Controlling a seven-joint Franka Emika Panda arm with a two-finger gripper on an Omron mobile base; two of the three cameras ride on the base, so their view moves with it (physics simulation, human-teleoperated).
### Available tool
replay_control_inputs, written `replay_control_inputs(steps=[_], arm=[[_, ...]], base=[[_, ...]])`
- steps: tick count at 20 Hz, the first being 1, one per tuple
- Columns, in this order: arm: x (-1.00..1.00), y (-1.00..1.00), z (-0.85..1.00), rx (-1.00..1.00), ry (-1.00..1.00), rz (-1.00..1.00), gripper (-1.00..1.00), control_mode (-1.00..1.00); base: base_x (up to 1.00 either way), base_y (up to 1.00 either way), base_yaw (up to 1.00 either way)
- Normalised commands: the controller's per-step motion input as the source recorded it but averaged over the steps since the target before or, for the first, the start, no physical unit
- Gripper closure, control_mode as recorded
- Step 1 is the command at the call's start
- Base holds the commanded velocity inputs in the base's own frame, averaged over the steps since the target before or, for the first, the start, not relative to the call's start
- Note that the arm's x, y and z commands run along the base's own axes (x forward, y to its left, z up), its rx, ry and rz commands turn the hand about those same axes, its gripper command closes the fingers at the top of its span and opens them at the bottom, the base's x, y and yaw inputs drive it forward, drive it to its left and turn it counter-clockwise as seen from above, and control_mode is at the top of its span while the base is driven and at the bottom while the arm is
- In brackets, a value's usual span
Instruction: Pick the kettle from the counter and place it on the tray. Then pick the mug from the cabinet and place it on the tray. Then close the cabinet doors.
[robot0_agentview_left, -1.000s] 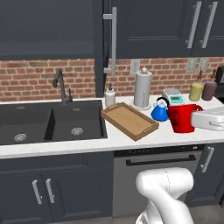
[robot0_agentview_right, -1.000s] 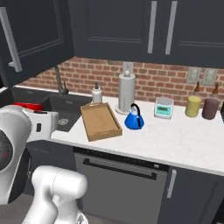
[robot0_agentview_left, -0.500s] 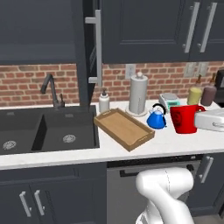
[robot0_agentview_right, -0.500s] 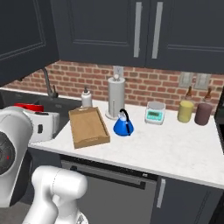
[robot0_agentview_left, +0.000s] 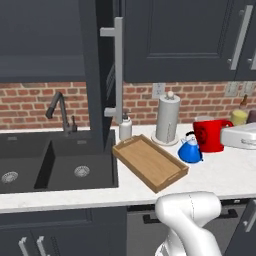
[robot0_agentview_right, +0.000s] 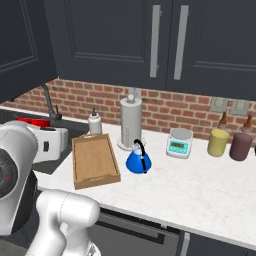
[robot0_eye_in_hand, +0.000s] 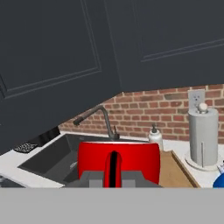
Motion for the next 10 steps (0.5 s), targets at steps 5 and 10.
replay_control_inputs(steps=[5, 10], arm=[[0.01, -0.11, -0.29, 0.03, -0.02, 0.07, 1.0, -1.0], [0.0, -0.12, -0.57, 0.0, -0.01, 0.17, 1.0, -1.0]], base=[[0.04, -0.06, 0.04], [0.0, 0.0, 0.0]])
